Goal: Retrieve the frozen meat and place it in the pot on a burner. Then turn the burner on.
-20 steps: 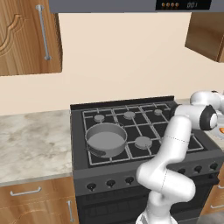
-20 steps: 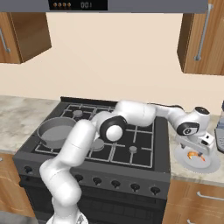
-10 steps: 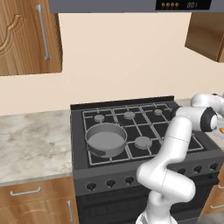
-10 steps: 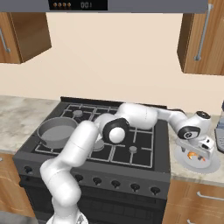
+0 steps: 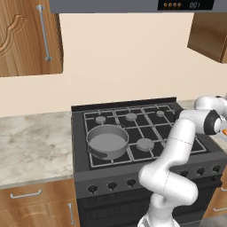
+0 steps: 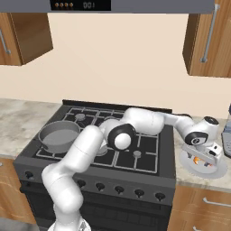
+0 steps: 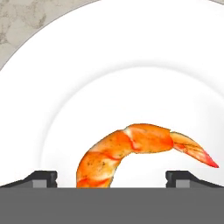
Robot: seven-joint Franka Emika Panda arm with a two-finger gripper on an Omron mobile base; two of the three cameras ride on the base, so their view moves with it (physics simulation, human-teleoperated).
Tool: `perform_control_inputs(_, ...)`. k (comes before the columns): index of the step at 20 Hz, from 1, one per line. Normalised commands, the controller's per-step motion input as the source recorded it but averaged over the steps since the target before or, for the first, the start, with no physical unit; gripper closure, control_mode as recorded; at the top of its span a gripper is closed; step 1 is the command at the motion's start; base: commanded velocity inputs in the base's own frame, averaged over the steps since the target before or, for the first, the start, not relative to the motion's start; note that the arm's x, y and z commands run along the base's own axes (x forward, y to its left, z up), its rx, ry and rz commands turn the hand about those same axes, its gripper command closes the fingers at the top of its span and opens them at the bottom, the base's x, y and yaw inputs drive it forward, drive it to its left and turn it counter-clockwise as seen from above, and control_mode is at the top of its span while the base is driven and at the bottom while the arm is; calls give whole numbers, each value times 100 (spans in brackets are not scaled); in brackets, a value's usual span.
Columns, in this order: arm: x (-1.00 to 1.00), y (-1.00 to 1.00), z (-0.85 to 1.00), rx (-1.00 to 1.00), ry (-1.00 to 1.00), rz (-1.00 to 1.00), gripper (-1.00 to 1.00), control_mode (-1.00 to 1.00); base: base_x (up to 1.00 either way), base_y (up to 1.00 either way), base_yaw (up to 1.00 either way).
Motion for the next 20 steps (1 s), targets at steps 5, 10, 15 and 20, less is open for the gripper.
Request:
perform_control_inputs(5, 1, 0, -5, 0, 0, 0, 100, -100, 0, 0, 0)
perform_control_inputs(10, 3, 9, 0, 0, 0, 0, 100, -100, 0, 0, 0)
perform_control_inputs(15, 1, 13, 4, 0, 0, 0, 100, -100, 0, 0, 0)
perform_control_inputs(20, -8, 40, 45, -7, -4, 0, 100, -100, 0, 0, 0)
